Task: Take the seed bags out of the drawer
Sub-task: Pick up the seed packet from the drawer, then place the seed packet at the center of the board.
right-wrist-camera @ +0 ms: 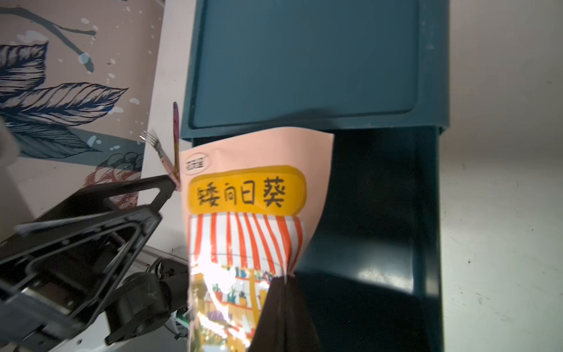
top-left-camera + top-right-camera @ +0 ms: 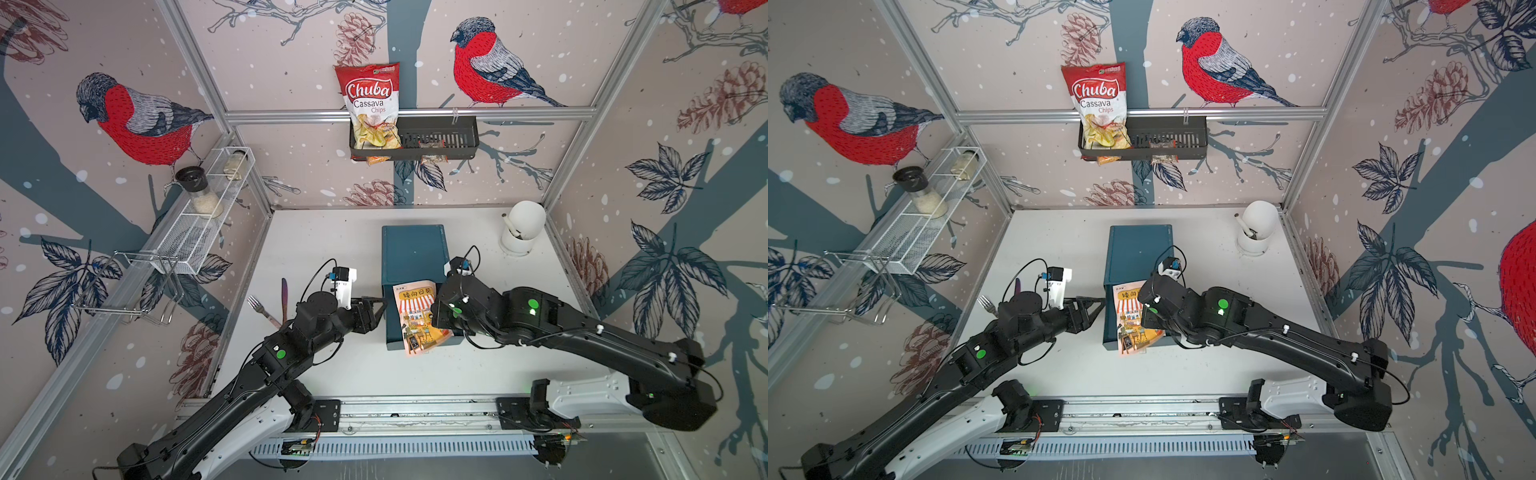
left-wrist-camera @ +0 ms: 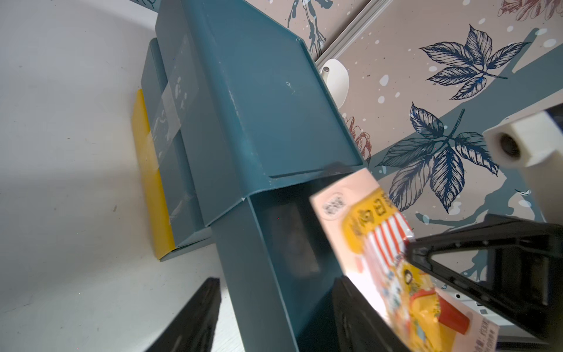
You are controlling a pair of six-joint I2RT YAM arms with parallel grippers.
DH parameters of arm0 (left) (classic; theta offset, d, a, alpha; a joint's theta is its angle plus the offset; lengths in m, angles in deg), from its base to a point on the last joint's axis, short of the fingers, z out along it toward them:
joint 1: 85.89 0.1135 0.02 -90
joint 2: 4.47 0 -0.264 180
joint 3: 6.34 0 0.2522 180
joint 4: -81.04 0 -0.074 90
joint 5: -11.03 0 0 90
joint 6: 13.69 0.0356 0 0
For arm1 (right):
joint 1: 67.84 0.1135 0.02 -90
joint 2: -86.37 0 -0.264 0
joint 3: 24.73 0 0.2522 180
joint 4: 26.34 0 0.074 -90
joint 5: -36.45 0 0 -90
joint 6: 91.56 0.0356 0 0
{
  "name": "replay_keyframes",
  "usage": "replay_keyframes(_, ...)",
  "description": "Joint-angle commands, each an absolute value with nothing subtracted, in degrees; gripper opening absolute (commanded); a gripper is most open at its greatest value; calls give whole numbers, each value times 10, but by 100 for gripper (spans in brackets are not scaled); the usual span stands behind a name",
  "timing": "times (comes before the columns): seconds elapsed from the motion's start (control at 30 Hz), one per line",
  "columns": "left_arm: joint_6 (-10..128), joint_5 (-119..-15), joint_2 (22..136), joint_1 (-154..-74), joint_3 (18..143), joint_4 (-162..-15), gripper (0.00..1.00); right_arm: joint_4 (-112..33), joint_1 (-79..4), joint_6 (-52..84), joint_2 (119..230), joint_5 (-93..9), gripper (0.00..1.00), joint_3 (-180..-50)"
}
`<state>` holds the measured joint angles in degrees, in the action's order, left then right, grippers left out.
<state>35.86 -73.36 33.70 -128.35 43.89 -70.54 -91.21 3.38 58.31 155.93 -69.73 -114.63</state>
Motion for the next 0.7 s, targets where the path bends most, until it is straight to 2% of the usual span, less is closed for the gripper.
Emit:
replay_keyframes(0.0, 359, -743, 336, -1283, 447, -709, 63, -906, 47, 550, 1539, -713, 0, -1152)
replay_keyframes(0.17, 362, -745, 338, -1283, 451, -707, 63, -935, 37, 554, 1482, -791, 0, -1150)
replay_keyframes(0.3, 364, -744, 333, -1283, 452, -705, 63, -970, -51, 591, 1403, -859, 0, -1123)
replay_keyframes(0.47, 364, -747, 334, -1283, 452, -698, 63, -973, -240, 584, 1332, -854, 0, -1037)
replay_keyframes(0.67, 366, -749, 341, -1283, 461, -692, 63, -884, -554, 481, 1327, -710, 0, -887)
